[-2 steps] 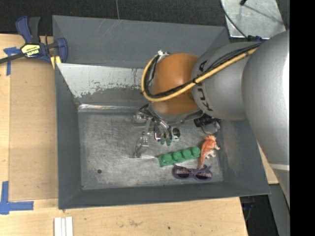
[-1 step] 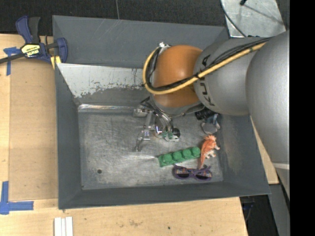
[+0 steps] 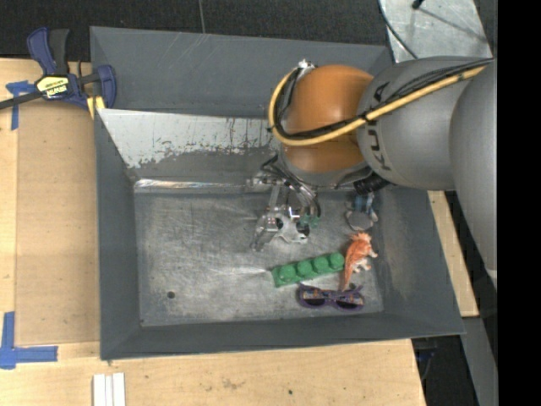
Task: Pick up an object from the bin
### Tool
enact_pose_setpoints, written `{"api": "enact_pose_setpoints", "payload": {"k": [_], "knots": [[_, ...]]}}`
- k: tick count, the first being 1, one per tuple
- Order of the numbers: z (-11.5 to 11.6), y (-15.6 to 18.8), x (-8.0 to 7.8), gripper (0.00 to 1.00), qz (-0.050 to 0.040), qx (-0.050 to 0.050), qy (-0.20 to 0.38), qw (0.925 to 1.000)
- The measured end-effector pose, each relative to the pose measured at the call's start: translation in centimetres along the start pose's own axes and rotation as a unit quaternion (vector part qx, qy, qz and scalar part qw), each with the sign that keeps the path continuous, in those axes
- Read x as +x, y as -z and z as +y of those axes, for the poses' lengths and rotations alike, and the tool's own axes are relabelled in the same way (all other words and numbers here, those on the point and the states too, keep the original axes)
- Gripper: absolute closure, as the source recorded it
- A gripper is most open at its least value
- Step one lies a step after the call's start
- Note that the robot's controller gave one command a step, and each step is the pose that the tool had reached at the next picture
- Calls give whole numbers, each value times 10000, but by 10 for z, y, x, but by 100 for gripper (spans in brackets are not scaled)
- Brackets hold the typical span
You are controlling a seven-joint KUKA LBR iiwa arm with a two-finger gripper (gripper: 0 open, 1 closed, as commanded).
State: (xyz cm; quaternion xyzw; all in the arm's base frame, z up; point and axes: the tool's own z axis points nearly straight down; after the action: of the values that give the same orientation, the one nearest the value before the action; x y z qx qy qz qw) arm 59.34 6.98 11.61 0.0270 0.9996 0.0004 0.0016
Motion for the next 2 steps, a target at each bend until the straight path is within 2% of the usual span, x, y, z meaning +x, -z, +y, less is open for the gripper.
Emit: {"api": "enact_pose_setpoints", "payload": {"k": [1, 2], "knots": [[-30, -18, 10, 0, -17, 1, -261, 9997], [-46, -1, -14, 0, 34, 5, -476, 9989]]}}
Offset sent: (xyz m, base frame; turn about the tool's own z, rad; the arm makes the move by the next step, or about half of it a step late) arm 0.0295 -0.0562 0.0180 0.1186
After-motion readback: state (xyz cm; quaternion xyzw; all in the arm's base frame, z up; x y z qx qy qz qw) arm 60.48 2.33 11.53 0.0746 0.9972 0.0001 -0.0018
